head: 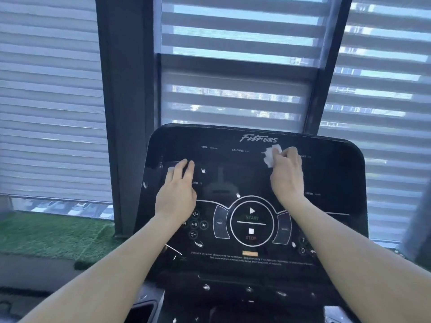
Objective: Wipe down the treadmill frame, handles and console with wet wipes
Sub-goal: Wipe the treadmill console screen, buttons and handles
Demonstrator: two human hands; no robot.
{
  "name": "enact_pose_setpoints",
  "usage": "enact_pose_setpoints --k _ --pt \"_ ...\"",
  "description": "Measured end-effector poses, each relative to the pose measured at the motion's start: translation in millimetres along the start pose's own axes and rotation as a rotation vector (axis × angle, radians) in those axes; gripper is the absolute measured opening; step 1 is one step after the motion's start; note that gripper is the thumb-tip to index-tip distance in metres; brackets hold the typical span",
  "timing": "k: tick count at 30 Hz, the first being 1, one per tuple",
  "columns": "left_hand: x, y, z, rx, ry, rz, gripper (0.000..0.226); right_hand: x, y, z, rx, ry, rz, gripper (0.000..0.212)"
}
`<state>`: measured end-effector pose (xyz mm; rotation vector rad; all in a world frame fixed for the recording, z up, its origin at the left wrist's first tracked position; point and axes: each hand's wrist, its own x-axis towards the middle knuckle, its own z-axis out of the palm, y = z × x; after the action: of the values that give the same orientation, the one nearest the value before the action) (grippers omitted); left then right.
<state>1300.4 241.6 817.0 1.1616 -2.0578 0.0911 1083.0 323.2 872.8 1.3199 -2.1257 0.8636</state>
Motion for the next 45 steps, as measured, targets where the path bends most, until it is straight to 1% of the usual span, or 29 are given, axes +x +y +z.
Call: enact_pose_setpoints --k 2,3,8,14,17,19,22,25,28,32,36,39,42,45 --pt "-0.4 -3.7 0.3 0.018 -0.003 0.019 0.062 -0.1 -11.3 3.1 0.006 0.002 0.054 0.058" --pt "-0.2 -5.7 0.4 0.017 0.000 0.026 0.062 -1.0 -19.5 5.8 0.002 0.003 0.048 0.058" --pt "0.4 -12.8 2.1 0.007 0.017 0.066 0.064 -8.6 -77.1 23.9 -0.044 -0.021 -0.190 0.048" --pt "1.0 -15.1 5.6 0.006 0.046 0.073 0.066 -11.0 -128.2 38.8 0.002 -0.034 -0.363 0.043" --pt "1.3 -14.1 5.0 0.006 0.039 0.066 0.067 -13.2 -139.6 45.2 0.034 -0.004 -0.385 0.037" --pt "1.0 -12.0 3.8 0.000 0.028 0.058 0.067 -14.3 -136.7 44.6 0.038 0.017 -0.373 0.035" --pt "0.4 -7.0 0.7 0.025 0.026 0.044 0.065 -14.6 -117.4 40.2 0.023 -0.064 -0.398 0.041" --pt "-3.6 -0.4 0.7 0.075 0.041 0.029 0.060 -18.6 -87.6 35.0 0.015 -0.058 -0.327 0.047" --pt "-11.6 7.5 4.7 0.105 0.025 0.023 0.060 -24.2 -56.8 30.7 0.020 -0.065 -0.284 0.047" --pt "-18.0 16.1 7.7 0.133 0.003 0.015 0.061 -26.1 -22.1 25.2 0.153 -0.142 -0.192 0.043" --pt "-19.3 17.9 6.4 0.154 0.000 0.010 0.062 -32.5 9.2 18.2 0.108 -0.058 -0.131 0.045" --pt "-19.8 14.9 5.6 0.149 -0.003 0.031 0.061 -38.3 19.4 14.9 0.093 -0.003 -0.097 0.049" --pt "-20.1 7.2 5.7 0.156 0.000 0.062 0.061 -38.8 9.7 21.7 0.058 0.048 -0.096 0.051" --pt "-20.6 -5.8 5.9 0.182 0.021 0.122 0.061 -38.4 -16.4 34.3 0.041 0.051 -0.156 0.051"
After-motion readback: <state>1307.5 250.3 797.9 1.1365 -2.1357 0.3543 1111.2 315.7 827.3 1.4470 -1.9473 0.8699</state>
